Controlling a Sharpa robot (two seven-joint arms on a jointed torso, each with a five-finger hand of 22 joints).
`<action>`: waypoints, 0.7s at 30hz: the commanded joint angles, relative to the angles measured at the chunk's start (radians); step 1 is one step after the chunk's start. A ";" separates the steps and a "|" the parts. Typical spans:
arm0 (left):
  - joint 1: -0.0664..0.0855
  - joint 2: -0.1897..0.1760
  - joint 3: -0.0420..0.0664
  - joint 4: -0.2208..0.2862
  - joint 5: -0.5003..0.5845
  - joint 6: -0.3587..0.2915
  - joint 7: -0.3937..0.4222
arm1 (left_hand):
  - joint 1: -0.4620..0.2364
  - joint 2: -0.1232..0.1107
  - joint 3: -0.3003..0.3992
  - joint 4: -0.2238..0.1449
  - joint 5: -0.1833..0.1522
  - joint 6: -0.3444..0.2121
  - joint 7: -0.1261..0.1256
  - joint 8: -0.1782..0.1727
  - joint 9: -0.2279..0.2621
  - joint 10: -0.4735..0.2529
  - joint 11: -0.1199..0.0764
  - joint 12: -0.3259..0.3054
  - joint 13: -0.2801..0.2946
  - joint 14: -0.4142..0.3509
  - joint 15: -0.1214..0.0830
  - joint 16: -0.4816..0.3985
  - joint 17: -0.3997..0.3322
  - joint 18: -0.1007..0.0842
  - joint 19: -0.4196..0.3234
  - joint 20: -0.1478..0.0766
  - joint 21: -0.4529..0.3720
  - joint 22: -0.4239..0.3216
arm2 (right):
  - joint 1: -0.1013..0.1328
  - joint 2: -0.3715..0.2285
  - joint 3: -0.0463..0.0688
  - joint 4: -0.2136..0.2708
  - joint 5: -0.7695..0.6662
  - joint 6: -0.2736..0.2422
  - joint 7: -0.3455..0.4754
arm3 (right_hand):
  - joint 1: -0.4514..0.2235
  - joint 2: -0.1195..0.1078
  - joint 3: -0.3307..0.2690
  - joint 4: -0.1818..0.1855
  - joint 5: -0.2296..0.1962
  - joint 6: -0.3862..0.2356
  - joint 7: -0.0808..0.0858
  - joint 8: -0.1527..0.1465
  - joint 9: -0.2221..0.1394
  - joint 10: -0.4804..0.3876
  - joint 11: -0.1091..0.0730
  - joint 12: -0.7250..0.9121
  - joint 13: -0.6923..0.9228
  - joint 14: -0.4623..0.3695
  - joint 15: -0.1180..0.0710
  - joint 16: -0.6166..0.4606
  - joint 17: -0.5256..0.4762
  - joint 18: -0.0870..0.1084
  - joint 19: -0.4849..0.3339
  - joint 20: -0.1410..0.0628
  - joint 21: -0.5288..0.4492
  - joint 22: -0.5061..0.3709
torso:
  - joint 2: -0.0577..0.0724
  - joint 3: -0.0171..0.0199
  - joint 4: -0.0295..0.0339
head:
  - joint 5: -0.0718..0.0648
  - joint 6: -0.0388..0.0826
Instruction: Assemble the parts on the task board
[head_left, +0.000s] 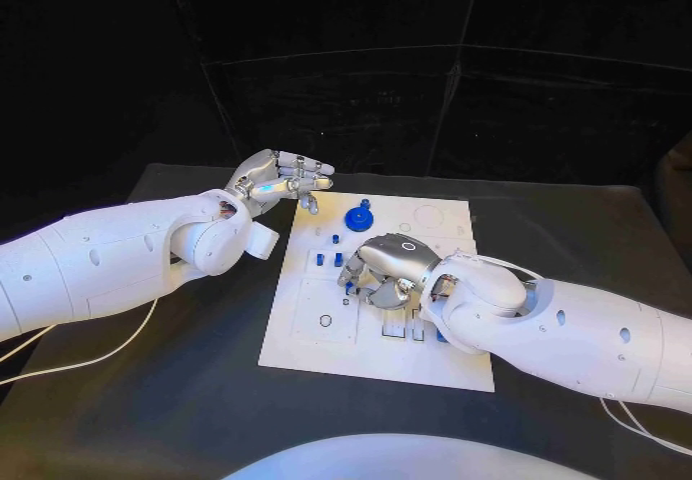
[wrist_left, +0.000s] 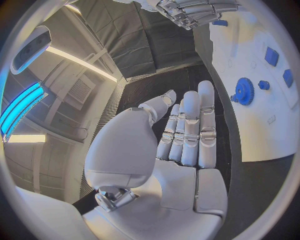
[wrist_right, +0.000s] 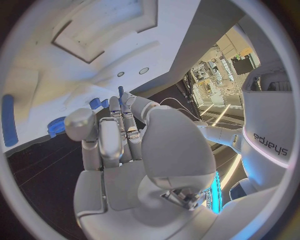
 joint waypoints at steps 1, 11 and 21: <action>0.001 0.002 0.001 0.002 0.004 0.003 0.003 | 0.002 0.005 -0.006 0.000 0.000 -0.006 0.001 0.006 -0.001 -0.008 0.001 0.005 -0.001 -0.010 0.001 0.005 -0.002 0.013 0.004 0.003 -0.005 -0.001 | 0.000 0.003 -0.008 -0.002 -0.025 0.031 -0.015 | -0.004 -0.006 0.006 -0.002 0.004 -0.004 0.005 -0.004 0.001 -0.004 0.001 -0.005 0.000 0.035 -0.004 0.005 -0.002 -0.005 0.004 0.003 0.003 -0.001 | -0.001 0.0000 -0.0003 | 0.002 -0.003; 0.001 0.003 0.001 0.001 0.004 0.005 0.002 | 0.002 0.005 -0.006 0.000 0.000 -0.006 0.001 0.006 -0.001 -0.008 0.001 0.005 -0.001 -0.010 0.001 0.005 -0.002 0.013 0.004 0.003 -0.005 -0.001 | -0.004 0.015 -0.018 -0.016 -0.041 0.043 -0.024 | -0.003 -0.005 0.007 -0.003 0.005 -0.004 0.005 -0.004 0.001 -0.004 0.002 -0.005 -0.001 0.035 -0.004 0.005 -0.001 -0.005 0.003 0.003 0.003 -0.001 | 0.001 0.0001 0.0003 | 0.004 -0.006; 0.001 0.006 0.001 0.000 0.004 0.006 0.001 | 0.002 0.005 -0.007 -0.001 -0.001 -0.007 0.001 0.006 -0.001 -0.009 0.001 0.006 -0.001 -0.010 0.001 0.006 -0.002 0.013 0.004 0.003 -0.006 -0.001 | -0.011 0.029 -0.019 -0.027 -0.057 0.031 -0.028 | -0.002 -0.003 0.008 -0.004 0.006 -0.004 0.005 -0.004 0.001 -0.004 0.002 -0.005 -0.001 0.035 -0.004 0.004 -0.003 -0.004 0.003 0.003 0.003 -0.002 | 0.000 0.0009 0.0001 | 0.006 -0.007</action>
